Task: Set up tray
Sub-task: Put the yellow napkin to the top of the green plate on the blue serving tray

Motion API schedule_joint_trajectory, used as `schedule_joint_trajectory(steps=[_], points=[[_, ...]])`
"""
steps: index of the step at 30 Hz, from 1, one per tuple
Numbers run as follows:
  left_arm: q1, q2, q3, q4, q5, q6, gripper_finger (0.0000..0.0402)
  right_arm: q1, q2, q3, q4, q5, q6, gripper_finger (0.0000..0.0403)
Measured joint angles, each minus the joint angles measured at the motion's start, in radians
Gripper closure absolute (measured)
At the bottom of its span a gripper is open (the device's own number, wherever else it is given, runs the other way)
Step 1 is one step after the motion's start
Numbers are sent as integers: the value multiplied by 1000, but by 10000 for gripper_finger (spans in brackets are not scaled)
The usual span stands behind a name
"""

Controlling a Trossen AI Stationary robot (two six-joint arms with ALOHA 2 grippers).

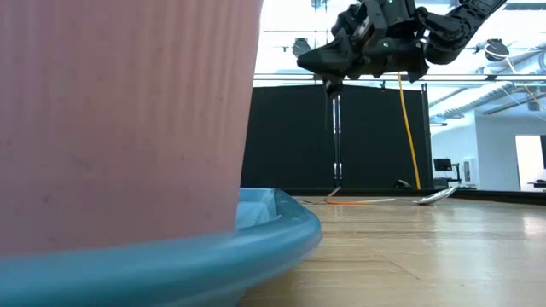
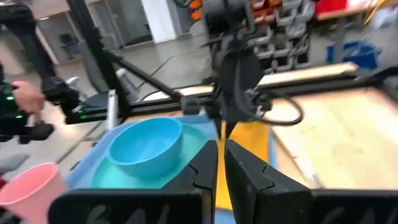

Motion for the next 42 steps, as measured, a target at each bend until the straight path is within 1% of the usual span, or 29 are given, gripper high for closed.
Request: schedule_joint_trajectory(steps=[2,3,7,14,16,18,22,25,28,30,34,38,40,42], points=[[-1,0,0,-1,-5,7,335,9,0,0,-23,-2,34,383],[0,0,0,-8,-24,6,335,13,0,0,-33,-4,46,383],[0,-3,0,-38,-144,8,335,45,0,0,-72,-27,35,384],[-1,-40,18,-35,-357,-6,335,100,0,0,-80,-23,3,400],[-1,-52,20,-35,-396,-20,335,105,0,0,-80,-12,-4,402],[0,-53,20,-38,-389,-23,335,107,0,0,-81,10,-7,401],[2,-45,20,-35,-354,-40,335,107,4,0,-80,13,-7,402],[2,-29,20,-37,-358,-55,335,107,6,0,-81,12,-7,402],[2,-4,20,-36,-359,-65,335,107,17,0,-69,18,-7,402],[2,18,20,-36,-339,-65,335,107,30,0,-55,19,-4,402],[2,63,24,-35,-334,-66,337,106,76,0,-7,5,14,402],[2,94,26,-35,-300,-56,364,99,116,7,14,-3,43,402],[2,96,26,-35,-284,-53,385,96,132,19,5,-27,61,402],[3,93,26,-35,-269,-60,395,95,145,27,3,-47,65,401]])
